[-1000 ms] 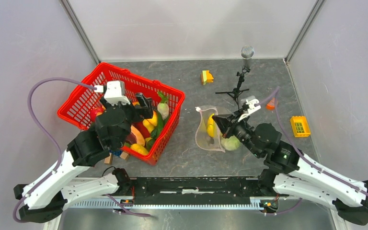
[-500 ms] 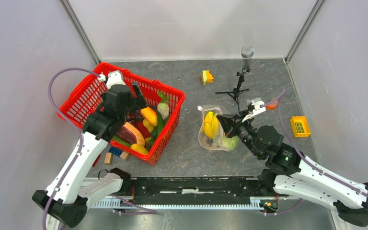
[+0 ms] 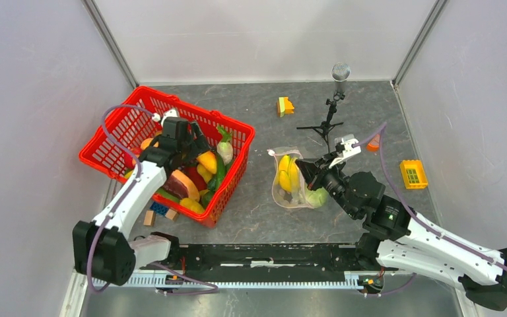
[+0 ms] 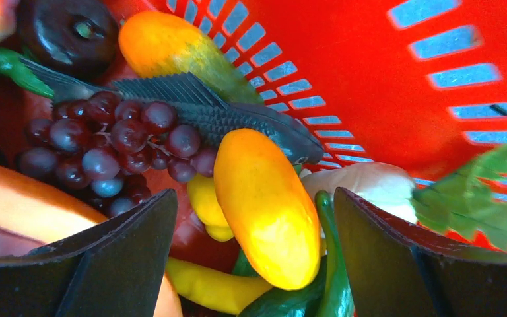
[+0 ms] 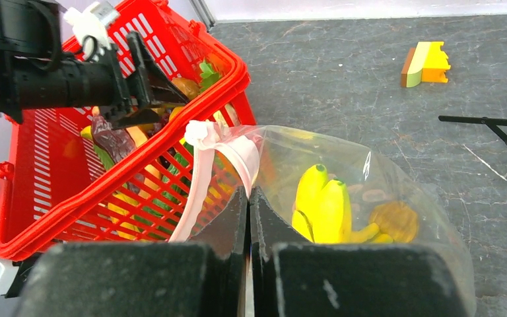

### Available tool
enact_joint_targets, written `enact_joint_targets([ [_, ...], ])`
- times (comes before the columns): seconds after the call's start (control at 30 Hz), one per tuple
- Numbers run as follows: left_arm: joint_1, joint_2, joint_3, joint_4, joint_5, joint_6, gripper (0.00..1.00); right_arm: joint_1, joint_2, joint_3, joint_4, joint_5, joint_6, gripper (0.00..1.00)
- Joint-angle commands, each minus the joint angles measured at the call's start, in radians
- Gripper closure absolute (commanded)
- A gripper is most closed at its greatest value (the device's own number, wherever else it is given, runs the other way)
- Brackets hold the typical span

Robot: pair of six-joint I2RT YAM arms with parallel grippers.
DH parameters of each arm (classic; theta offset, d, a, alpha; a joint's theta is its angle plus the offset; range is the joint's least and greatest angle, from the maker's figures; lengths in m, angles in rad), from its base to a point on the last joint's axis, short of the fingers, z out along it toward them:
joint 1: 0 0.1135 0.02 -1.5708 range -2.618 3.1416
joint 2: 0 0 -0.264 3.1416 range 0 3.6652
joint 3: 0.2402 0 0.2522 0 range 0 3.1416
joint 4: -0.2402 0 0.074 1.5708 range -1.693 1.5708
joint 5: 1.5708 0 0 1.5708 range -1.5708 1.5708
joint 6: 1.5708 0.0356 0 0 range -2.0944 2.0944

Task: Place the food in the zip-top bag and seal the zipper
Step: Pick up the fake fruit from the bin.

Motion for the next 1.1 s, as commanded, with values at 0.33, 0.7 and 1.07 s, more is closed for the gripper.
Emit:
enact_joint_targets([
  [0.33, 0.027, 0.077, -0.109, 0.222, 0.107, -0.079, 0.42, 0.001, 0.008, 0.034, 0.020, -0.012, 0.007, 0.98],
  [0.7, 0.027, -0.073, -0.138, 0.193, 0.105, -0.055, 0.76, 0.000, 0.000, 0.005, 0.034, -0.006, 0.020, 0.97],
  [1.07, 0.028, -0.207, -0.101, 0.134, 0.112, -0.025, 0.82, 0.001, -0.016, -0.004, 0.037, -0.001, 0.031, 0.97],
])
